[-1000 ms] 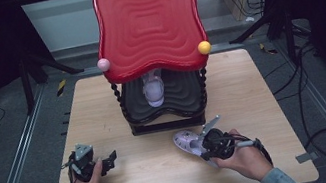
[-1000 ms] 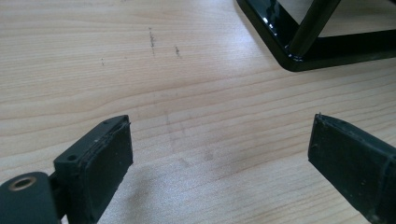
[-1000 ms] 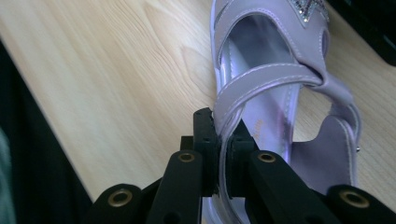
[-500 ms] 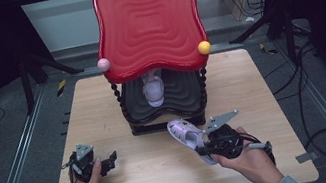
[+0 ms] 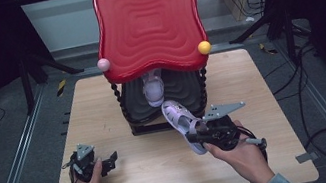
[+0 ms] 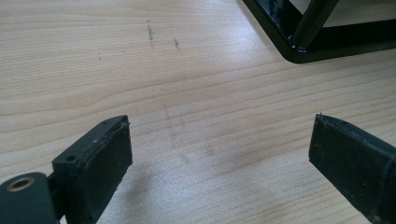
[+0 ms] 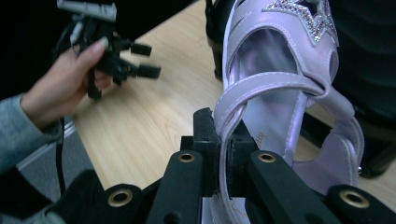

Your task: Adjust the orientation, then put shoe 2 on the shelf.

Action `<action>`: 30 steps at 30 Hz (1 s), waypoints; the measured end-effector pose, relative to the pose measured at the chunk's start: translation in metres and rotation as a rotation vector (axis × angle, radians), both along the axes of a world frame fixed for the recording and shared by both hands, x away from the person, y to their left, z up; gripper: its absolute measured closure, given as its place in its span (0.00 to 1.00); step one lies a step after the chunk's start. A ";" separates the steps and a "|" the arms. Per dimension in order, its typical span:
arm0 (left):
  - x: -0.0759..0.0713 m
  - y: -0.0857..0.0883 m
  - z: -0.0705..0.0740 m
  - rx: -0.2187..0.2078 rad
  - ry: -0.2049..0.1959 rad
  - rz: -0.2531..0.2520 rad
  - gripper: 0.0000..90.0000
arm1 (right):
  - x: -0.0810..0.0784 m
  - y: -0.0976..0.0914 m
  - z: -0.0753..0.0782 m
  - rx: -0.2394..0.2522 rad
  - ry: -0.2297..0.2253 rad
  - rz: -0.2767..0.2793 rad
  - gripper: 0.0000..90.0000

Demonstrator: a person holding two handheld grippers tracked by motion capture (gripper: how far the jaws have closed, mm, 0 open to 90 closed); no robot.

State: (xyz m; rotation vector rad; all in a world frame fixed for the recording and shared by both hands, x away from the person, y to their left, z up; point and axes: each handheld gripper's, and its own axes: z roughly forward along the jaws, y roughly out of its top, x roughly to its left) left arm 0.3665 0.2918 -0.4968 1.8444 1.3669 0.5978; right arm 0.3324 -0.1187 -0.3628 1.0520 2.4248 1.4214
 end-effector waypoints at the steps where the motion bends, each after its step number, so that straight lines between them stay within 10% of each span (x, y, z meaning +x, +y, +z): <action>1: 0.000 0.000 0.001 0.002 -0.006 0.000 0.06 | 0.003 0.004 0.002 0.020 -0.010 -0.015 0.96; 30: 0.000 -0.001 0.001 0.003 -0.008 -0.006 0.06 | 0.033 0.023 0.003 0.155 -0.090 -0.232 0.96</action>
